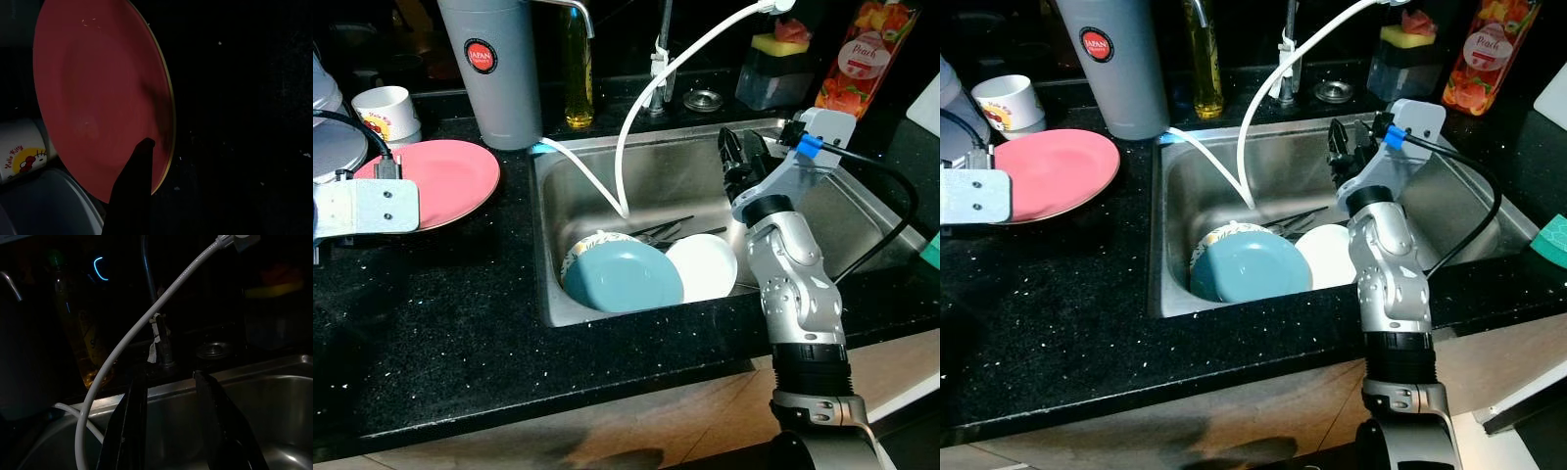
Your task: Kitchen organization
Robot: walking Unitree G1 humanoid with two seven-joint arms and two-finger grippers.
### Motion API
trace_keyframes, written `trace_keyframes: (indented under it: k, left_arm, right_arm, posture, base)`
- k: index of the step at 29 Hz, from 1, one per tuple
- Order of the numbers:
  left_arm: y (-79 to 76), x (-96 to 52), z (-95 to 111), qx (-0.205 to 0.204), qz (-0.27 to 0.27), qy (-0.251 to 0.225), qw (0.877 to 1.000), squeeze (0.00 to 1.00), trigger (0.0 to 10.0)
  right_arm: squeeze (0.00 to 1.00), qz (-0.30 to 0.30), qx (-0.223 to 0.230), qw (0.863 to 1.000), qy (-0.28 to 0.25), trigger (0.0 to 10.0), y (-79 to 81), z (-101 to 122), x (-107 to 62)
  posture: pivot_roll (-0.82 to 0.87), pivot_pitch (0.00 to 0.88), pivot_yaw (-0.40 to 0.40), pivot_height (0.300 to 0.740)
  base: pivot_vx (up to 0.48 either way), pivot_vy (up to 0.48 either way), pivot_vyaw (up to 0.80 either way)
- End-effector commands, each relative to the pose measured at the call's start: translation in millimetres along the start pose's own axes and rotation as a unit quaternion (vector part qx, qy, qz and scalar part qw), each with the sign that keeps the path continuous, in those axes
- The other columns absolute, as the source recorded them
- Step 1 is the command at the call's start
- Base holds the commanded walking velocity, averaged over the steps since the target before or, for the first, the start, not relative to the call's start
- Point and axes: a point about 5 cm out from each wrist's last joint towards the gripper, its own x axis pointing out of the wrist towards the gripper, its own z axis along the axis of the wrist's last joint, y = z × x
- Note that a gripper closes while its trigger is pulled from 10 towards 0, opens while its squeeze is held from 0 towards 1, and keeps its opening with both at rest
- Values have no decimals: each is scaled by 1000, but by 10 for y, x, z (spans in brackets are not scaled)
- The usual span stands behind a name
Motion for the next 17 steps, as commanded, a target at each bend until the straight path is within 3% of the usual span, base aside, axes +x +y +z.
trace_keyframes:
  k: [1, 14, 15, 16, 17]
  left_arm:
    - [-27, 65, -7, -8, -7, 0, 1000, 0, 9686]
    - [-91, 131, 13, -6, -17, -4, 1000, 0, 10000]
    - [-88, 161, 15, 1, -11, -1, 1000, 0, 9843]
    - [-70, 187, 36, 3, -3, -7, 1000, 0, 8941]
    - [-45, 206, 56, 3, 7, -13, 1000, 0, 8941]
  right_arm:
    - [129, -1, -1, 1000, -7, 10000, -10, 31, 16]
    - [125, 0, 1, 1000, -9, 10000, -2, 26, 33]
    - [125, 0, 1, 1000, -9, 10000, 1, 24, 35]
    - [125, 0, 1, 1000, -9, 10000, 2, 23, 35]
    - [129, 0, 2, 1000, -9, 10000, 4, 21, 36]
  posture:
    - [159, 95, 13, 740]
    - [164, 95, 10, 740]
    - [164, 93, 11, 740]
    - [164, 93, 11, 740]
    - [161, 91, 12, 740]
  base:
    - [0, 0, 0]
    - [0, 0, 0]
    - [0, 0, 0]
    - [0, 0, 0]
    - [0, 0, 0]
